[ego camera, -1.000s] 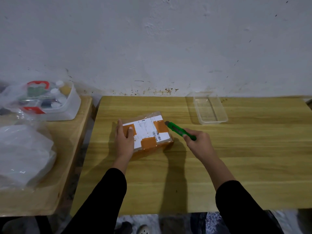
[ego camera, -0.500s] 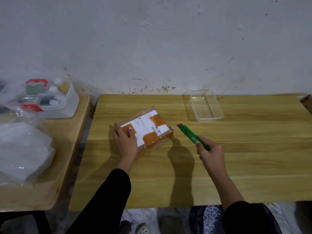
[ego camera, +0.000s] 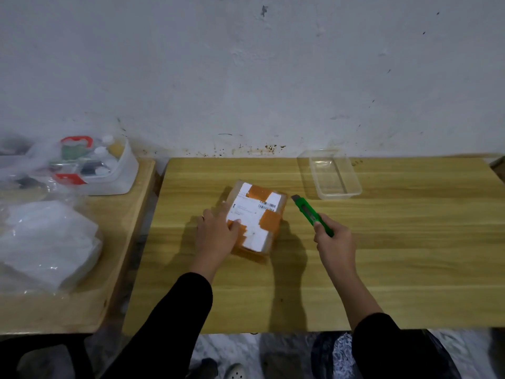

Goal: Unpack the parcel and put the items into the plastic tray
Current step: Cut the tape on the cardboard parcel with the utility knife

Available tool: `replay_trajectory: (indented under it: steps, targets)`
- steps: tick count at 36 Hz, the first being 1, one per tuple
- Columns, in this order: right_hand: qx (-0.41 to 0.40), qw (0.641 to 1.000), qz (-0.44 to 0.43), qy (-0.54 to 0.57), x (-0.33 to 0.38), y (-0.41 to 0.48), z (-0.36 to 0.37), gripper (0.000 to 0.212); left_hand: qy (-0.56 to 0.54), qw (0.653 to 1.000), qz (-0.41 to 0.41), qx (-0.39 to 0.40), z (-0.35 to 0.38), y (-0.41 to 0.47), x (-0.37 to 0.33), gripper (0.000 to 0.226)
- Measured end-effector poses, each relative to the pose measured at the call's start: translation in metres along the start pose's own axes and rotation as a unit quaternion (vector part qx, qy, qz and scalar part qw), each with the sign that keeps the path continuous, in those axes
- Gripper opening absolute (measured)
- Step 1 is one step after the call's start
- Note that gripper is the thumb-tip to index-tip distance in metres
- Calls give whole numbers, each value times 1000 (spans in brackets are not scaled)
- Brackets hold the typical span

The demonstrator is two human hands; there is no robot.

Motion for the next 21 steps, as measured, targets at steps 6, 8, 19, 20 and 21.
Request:
replay_trajectory:
  steps: [6, 8, 19, 20, 21]
  targets:
    - [-10, 1000, 2, -14, -1, -1, -6, 36, -208, 977, 21, 44, 36, -35, -31, 69]
    - [-12, 1000, -1, -24, -3, 0, -10, 35, -254, 965, 8, 64, 48, -39, -36, 71]
    - [11, 997, -36, -65, -4, 2, -10, 34, -301, 952, 16, 50, 63, -39, -38, 70]
    - [10, 997, -38, -67, -4, 2, -10, 34, -308, 950, 22, 49, 63, -39, -38, 70]
    - [10, 997, -41, -71, -4, 3, -10, 34, -314, 948, 27, 49, 62, -39, -38, 70]
Point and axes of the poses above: each hand's wrist, its own y-axis towards the middle knuckle, its own z-axis out of the palm, x = y × z, the point moved 3 cm from there along y, towards the middle knuckle, and after that the axes turned 1 degree about -z, right-handed, at the moved point
